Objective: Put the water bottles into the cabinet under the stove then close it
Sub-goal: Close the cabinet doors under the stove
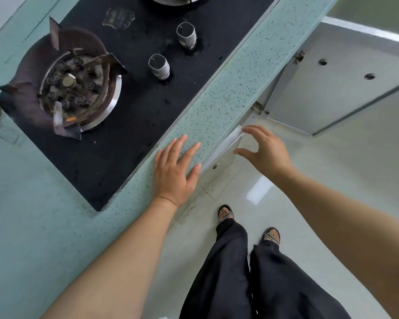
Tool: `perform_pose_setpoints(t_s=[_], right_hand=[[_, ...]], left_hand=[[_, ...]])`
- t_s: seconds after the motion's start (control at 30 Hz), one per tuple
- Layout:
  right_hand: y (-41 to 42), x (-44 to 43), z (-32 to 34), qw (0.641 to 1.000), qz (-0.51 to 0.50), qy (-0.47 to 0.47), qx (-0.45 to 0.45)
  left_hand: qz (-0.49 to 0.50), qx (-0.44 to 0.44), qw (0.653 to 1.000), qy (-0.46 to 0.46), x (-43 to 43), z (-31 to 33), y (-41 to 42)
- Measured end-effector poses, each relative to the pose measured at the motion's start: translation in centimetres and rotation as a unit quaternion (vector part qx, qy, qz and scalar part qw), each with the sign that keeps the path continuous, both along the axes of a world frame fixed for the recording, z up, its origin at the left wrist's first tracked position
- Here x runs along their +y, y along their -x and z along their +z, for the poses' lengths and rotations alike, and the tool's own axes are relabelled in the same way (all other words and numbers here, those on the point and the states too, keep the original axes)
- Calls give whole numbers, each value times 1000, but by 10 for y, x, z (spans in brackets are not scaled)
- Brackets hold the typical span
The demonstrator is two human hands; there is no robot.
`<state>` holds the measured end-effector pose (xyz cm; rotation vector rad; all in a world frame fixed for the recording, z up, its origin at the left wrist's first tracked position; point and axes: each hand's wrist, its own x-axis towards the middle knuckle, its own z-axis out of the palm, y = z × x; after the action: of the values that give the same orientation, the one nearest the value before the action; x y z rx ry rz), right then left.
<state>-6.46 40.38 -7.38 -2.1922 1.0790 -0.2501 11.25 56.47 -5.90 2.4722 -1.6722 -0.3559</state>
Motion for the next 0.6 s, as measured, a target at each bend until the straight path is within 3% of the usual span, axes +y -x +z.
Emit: perform_pose_setpoints(t_s=[0.27,0.6], right_hand=[[55,10,60,999,-4,-40,34],[190,-69,136,992,-8,61,109]], left_hand=[[7,16,991,-132,-15,41,26],[-84,15,995,-60,-140,116,143]])
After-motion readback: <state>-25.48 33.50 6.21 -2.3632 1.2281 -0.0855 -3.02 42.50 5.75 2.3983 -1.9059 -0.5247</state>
